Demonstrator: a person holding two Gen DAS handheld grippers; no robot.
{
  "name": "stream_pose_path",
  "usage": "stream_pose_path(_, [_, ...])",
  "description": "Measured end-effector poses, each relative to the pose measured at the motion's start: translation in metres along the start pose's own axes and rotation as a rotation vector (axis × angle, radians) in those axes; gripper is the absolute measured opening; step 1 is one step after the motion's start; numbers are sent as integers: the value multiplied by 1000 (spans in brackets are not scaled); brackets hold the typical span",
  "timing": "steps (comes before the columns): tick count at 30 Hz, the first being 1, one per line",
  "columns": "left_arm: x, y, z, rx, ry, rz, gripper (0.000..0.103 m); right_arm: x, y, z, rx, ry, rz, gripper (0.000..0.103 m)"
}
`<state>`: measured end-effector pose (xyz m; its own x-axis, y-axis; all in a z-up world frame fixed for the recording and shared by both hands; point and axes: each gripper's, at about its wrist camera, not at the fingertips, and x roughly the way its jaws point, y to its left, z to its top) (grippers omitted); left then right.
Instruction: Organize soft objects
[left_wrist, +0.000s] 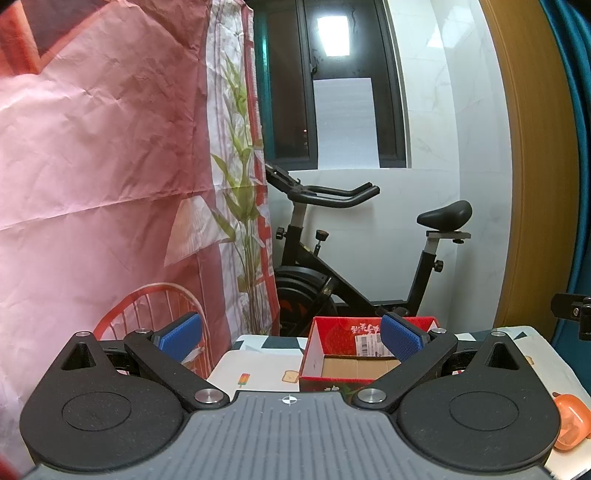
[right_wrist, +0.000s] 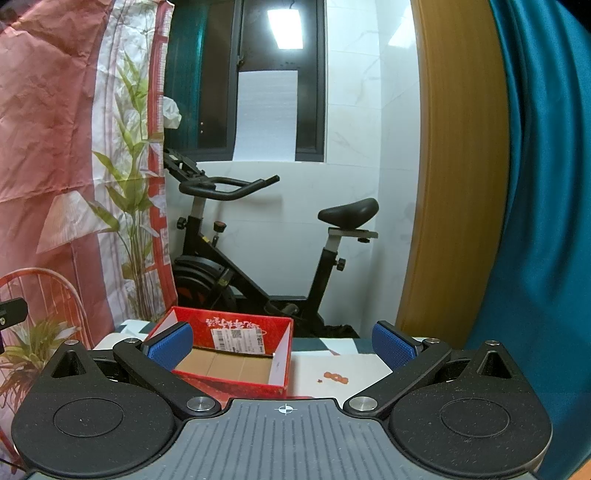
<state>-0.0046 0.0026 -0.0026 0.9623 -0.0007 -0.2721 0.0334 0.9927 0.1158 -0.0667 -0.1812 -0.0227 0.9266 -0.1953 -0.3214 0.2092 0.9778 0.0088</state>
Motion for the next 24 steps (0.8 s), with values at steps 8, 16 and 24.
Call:
stream_pose_path(8, [1, 0, -1, 1, -1, -2, 103, 1, 0, 0, 0, 0, 1, 103])
stream_pose_path(16, [1, 0, -1, 1, -2, -3, 103, 0, 0, 2, 4, 1, -2, 103])
stream_pose_path(24, [1, 0, -1, 1, -1, -2, 103, 1, 0, 1, 4, 2, -2, 103])
